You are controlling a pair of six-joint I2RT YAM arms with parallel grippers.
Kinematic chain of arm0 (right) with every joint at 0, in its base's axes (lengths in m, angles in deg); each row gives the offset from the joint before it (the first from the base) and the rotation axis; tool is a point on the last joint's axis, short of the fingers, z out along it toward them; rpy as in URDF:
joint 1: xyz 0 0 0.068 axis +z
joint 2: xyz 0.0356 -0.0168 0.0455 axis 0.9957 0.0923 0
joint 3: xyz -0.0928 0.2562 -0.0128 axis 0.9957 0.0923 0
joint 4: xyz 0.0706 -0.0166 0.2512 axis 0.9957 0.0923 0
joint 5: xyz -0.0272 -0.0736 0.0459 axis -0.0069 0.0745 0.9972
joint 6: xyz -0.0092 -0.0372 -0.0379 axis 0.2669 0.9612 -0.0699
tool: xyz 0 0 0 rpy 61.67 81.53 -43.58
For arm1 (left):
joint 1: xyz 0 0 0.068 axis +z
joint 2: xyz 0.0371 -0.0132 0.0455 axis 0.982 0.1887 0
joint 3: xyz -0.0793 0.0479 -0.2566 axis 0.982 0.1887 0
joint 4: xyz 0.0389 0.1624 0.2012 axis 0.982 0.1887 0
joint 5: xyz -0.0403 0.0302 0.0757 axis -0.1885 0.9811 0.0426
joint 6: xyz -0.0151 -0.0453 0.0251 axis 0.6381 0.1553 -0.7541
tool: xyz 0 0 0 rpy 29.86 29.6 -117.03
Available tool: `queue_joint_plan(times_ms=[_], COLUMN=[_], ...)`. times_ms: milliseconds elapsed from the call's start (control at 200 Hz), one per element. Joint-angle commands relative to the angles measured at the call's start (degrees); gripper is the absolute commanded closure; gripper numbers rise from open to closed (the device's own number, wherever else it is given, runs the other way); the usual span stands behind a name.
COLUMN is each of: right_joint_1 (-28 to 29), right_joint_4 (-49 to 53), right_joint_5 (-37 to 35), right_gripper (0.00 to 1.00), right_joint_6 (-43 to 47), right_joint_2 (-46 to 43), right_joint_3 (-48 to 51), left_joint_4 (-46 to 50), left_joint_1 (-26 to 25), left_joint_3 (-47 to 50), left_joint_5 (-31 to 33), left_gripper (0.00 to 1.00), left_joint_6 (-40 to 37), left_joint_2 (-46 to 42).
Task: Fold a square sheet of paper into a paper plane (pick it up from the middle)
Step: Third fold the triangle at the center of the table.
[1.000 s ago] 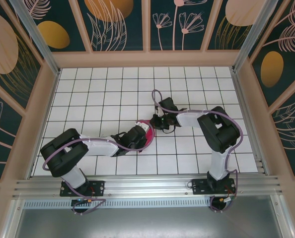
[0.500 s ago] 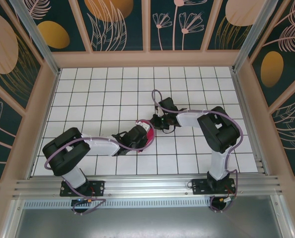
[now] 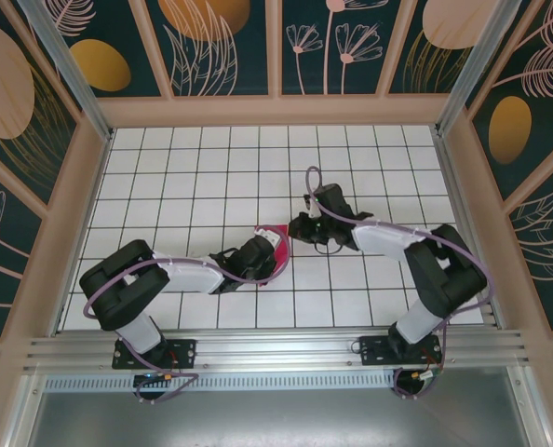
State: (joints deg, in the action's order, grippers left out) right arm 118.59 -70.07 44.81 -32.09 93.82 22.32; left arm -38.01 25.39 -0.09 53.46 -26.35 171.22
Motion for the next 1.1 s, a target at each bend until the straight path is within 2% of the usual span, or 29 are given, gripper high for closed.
queue_joint_plan(times_ms=[0,295,510,916,1091], right_joint_1=[1.75,5.74,5.71,4.51,4.13], right_joint_4=[-6.11,-11.71,-10.79,-15.79,-15.66], right_joint_5=[1.52,1.52,2.10,4.46,2.84], right_gripper=[0.91,0.92,0.92,0.92,0.92], right_joint_6=[-5.60,-9.89,-8.30,-8.64,-7.96], right_joint_2=[-3.03,-2.10,1.28,4.61,5.14], right_joint_3=[5.73,9.96,7.86,9.70,10.44], left_joint_4=[1.70,1.81,2.05,3.26,3.60], left_joint_1=[0.34,0.32,0.38,0.36,0.32], left_joint_3=[1.64,1.06,1.21,0.19,0.36], left_joint_5=[-0.45,-0.74,-0.66,-0.34,-0.16], left_gripper=[1.00,1.00,1.00,1.00,1.00], left_joint_6=[0.60,0.40,0.29,0.27,0.18], left_joint_2=[0.04,0.97,0.65,1.19,1.04])
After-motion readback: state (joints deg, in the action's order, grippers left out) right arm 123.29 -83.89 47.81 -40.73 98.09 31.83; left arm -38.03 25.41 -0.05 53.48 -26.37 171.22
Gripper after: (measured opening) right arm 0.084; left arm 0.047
